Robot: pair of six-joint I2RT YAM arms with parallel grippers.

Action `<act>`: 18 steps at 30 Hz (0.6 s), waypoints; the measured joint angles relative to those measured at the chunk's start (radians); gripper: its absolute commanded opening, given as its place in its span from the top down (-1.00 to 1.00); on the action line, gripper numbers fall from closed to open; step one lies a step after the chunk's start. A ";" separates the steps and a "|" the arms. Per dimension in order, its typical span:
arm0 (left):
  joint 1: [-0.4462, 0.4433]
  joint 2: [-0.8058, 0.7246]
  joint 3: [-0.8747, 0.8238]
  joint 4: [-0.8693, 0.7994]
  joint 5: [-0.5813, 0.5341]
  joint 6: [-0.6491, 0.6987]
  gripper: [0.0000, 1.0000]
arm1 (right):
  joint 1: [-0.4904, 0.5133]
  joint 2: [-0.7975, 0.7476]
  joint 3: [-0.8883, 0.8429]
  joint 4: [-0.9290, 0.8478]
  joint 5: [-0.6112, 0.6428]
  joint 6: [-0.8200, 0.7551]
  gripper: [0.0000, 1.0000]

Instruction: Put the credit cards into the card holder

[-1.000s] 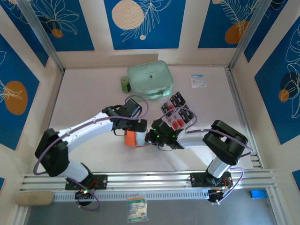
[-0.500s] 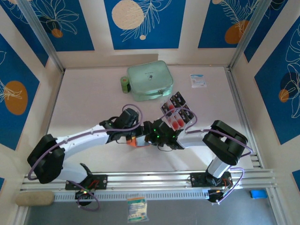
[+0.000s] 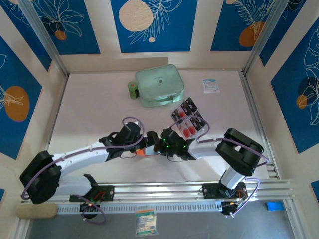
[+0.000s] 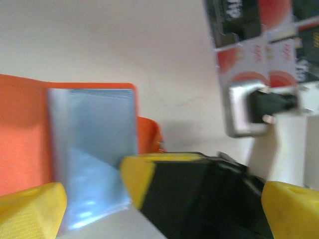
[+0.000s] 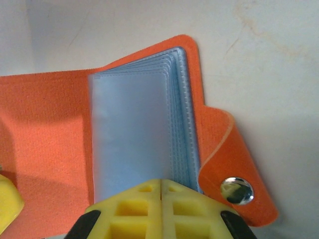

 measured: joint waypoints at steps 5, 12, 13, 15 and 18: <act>0.024 0.002 -0.073 0.024 -0.016 -0.015 -0.99 | 0.000 -0.007 -0.006 -0.003 0.005 0.005 1.00; 0.025 0.002 -0.077 0.045 -0.021 -0.027 -0.99 | 0.000 -0.007 -0.006 -0.003 0.005 0.005 1.00; 0.026 0.003 -0.077 0.045 -0.021 -0.026 -0.99 | 0.000 -0.007 -0.006 -0.003 0.005 0.006 1.00; 0.029 0.006 -0.077 0.041 -0.027 -0.014 -0.99 | 0.000 -0.007 -0.006 -0.003 0.005 0.008 1.00; 0.032 0.013 -0.076 0.022 -0.051 0.024 -0.99 | 0.000 -0.009 -0.006 -0.004 0.005 0.008 1.00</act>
